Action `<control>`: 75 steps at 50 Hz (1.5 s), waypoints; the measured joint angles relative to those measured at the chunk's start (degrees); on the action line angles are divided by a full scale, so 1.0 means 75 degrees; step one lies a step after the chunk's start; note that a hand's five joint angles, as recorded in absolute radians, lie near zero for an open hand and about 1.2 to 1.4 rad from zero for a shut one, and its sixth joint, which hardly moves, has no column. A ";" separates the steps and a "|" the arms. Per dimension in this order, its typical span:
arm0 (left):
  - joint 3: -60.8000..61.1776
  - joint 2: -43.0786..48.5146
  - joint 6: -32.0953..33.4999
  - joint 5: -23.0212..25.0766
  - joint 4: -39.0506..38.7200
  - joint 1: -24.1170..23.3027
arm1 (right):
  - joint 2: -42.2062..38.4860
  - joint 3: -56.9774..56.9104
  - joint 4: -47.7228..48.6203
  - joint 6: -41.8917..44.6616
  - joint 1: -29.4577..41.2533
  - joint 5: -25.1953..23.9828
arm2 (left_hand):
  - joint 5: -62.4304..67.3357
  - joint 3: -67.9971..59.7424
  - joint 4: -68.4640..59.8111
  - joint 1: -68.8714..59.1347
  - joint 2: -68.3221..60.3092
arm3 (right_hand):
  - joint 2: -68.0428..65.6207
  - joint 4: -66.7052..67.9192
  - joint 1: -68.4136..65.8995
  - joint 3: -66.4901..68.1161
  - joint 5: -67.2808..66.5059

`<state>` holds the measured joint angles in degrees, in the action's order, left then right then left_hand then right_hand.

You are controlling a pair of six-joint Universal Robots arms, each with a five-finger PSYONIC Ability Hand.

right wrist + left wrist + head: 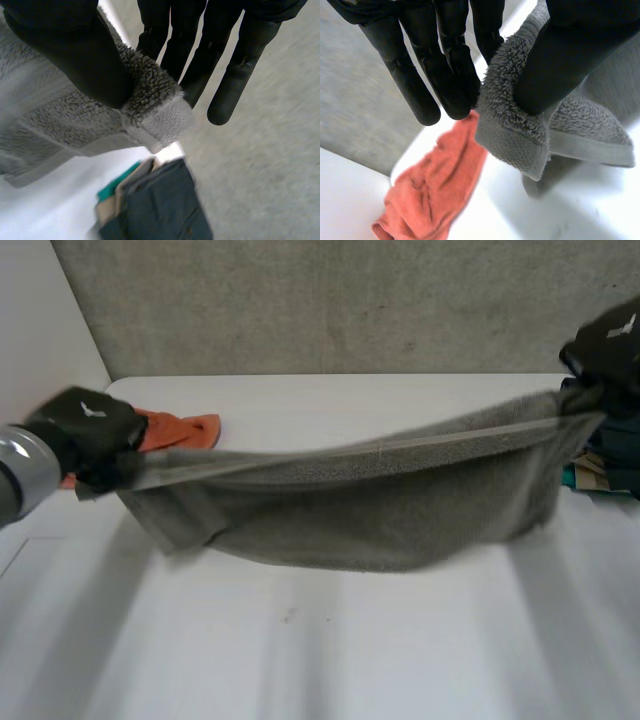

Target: Fold the laundry.

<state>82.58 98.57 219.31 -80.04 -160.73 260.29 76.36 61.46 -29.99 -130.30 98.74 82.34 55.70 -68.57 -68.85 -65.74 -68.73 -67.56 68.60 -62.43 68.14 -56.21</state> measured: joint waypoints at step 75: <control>0.3467 -0.0553 0.2132 -0.0952 -0.0388 -0.0251 | -0.0268 0.4633 0.1253 0.1767 -0.0607 0.0664 | 0.0000 0.0000 -0.0024 0.0000 -0.0002 | -0.0001 0.0005 0.0000 0.0007 -0.0001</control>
<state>108.59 94.42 235.30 -87.18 -163.64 258.41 74.35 96.20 -20.59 -117.04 94.18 87.32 55.70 -68.57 -69.04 -65.74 -68.74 -67.57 68.64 -62.43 68.19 -56.22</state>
